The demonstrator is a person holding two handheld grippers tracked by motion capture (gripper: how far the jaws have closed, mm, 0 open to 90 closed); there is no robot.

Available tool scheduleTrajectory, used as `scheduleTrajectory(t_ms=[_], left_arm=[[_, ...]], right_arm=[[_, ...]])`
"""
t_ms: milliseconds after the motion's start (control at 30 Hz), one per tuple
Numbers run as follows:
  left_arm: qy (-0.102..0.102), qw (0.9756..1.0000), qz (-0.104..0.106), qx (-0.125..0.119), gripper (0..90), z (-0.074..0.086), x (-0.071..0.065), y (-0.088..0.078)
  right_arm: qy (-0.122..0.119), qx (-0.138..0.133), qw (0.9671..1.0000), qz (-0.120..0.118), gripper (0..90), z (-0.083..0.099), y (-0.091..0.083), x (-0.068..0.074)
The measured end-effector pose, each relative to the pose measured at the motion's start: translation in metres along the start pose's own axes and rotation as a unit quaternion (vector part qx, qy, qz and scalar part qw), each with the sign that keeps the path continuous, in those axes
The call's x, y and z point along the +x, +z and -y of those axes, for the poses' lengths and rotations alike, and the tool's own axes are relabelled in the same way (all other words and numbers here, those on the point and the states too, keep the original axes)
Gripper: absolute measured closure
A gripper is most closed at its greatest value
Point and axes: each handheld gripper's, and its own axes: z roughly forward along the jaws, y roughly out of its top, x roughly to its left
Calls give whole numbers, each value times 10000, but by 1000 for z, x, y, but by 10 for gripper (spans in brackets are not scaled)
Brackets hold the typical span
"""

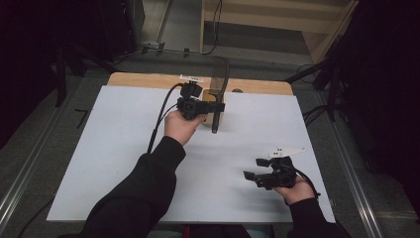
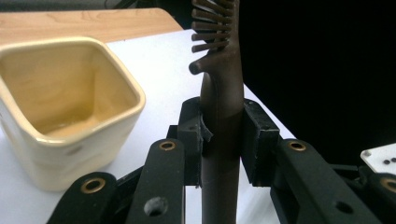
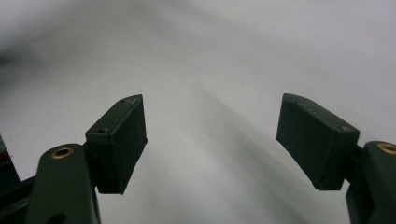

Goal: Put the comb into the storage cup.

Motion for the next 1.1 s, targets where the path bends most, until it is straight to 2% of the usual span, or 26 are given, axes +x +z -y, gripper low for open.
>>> scheduleTrajectory(t_ms=[300, 400, 667, 800, 900, 1100], left_arm=[[30, 9999, -61, -115, 731, -9, 2, -2], [107, 9999, -79, -101, 731, -13, 1, -2], [70, 9997, -6, -231, 731, -21, 5, -1], [99, 9996, -90, -268, 731, -26, 8, 0], [175, 9987, -254, -394, 731, -32, 9, -2], [176, 9984, -243, -482, 731, -41, 13, -5]], right_arm=[[53, -44, 10000, -24, 224, 4, -5, 0], [54, -59, 10000, -28, 224, 6, -7, 0], [74, -56, 9999, -50, 223, 7, -7, -2], [69, -54, 9999, -66, 224, 7, -8, -2], [119, -94, 9998, -119, 223, 7, -9, -2], [125, -117, 9998, -139, 223, 7, -9, -2]])
